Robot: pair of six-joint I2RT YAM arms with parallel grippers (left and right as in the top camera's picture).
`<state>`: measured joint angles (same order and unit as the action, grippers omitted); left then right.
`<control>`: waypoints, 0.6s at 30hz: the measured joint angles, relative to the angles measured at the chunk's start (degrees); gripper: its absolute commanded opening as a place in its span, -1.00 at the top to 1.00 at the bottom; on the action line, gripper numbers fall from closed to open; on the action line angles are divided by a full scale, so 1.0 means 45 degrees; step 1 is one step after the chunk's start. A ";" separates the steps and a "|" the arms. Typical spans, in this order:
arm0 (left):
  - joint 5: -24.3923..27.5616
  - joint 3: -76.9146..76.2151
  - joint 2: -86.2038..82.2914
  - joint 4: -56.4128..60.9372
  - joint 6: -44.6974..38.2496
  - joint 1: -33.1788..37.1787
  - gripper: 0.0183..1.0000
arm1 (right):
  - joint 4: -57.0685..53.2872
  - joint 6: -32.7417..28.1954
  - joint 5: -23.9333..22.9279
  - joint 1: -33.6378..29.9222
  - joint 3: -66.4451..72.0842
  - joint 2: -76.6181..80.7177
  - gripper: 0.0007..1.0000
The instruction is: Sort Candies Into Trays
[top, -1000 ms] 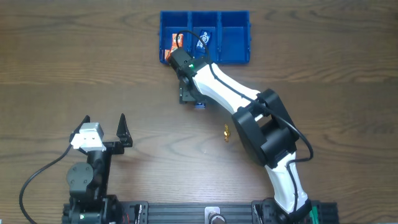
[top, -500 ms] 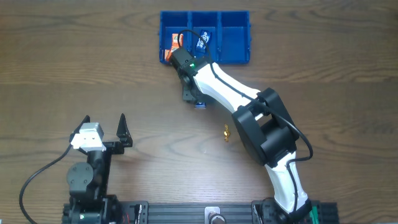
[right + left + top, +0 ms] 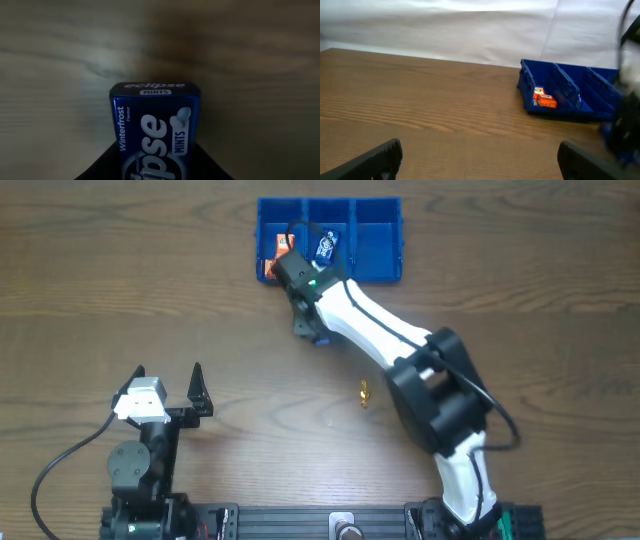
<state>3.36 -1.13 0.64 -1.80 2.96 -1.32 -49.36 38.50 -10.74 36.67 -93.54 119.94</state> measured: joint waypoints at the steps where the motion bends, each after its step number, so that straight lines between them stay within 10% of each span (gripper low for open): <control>1: -0.0005 0.0000 0.0000 0.0000 0.0000 0.0000 -1.00 | 0.0107 -0.0068 -0.0306 0.0000 0.0005 -0.0573 0.36; 11: 0.0000 0.0000 0.0000 0.0000 -0.0005 0.0000 -1.00 | 0.5251 -0.2725 -0.3818 -0.0539 -0.0393 -0.3356 0.43; 18: 0.0000 0.0000 -0.0005 0.0005 -0.0005 0.0000 -1.00 | 0.7626 -0.4211 -0.4201 -0.1239 -0.0340 -0.1409 0.51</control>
<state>3.36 -1.13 0.62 -1.78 2.94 -1.32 -15.05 19.55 -29.65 31.09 -95.07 113.60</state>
